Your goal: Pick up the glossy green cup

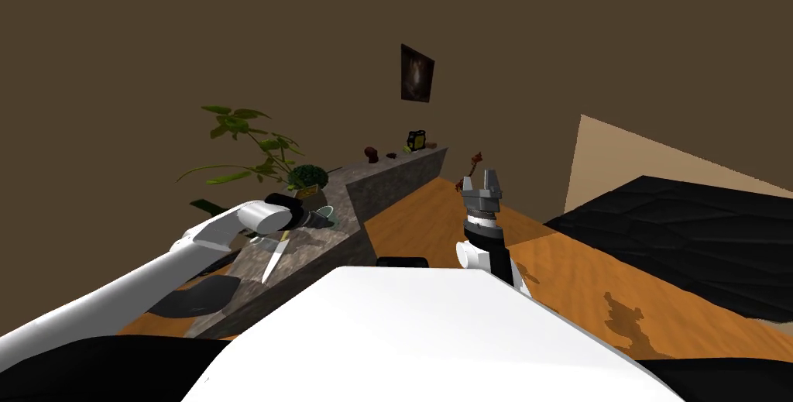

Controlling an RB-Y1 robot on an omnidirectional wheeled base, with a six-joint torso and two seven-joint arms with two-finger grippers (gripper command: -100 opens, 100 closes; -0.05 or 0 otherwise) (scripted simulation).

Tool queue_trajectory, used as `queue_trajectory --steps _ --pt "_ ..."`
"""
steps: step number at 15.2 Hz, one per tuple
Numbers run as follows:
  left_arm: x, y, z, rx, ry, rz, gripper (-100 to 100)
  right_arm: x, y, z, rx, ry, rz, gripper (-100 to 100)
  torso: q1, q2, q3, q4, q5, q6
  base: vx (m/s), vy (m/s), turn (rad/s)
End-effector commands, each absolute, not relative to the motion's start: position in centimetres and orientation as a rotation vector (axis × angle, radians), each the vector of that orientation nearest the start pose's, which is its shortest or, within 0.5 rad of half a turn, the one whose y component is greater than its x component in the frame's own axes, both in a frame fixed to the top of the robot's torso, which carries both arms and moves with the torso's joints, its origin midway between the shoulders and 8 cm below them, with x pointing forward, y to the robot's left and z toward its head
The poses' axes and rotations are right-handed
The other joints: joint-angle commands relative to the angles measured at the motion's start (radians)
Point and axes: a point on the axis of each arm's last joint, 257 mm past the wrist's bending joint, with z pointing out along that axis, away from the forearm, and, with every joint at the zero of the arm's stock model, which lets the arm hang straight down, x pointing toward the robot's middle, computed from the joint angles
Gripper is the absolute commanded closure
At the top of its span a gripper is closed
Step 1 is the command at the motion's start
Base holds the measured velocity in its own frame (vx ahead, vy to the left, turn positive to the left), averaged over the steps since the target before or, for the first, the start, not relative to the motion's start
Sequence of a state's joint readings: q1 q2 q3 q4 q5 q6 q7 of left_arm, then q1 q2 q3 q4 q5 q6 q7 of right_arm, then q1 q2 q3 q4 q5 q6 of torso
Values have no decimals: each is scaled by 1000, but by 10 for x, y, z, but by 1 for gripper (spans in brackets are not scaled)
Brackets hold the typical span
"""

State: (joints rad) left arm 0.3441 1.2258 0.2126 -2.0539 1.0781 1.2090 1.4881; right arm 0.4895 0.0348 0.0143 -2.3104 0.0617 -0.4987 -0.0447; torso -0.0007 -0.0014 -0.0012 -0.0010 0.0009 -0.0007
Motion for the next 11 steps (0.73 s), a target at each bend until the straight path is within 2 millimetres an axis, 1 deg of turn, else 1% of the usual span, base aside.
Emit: queue_trajectory --steps 1,2,6,7,10,11 --pt "331 453 -243 -2903 556 -613 -100 340 -269 41 631 581 1330 0 0 0 0 0 0 0 14 -20 -16" --pt "332 454 -244 -2902 558 -613 100 340 -269 41 631 581 1330 0 0 0 0 0 0 0 5 -7 1" --pt "332 454 -243 -2898 563 -614 100 340 -269 41 631 581 1330 0 2 1 1 0 2 -1 0 0 0" --pt "331 448 -237 -2901 564 -615 100 340 -269 41 631 581 1330 0 2 1 1 0 2 -1 -12 11 52" --pt "331 440 -226 -2900 575 -615 100 340 -269 41 631 581 1330 0 4 3 2 1 1 -2 -20 32 55" --pt "332 443 -231 -2899 576 -615 100 340 -269 41 631 581 1330 0 4 4 2 1 1 -2 -13 11 -12"
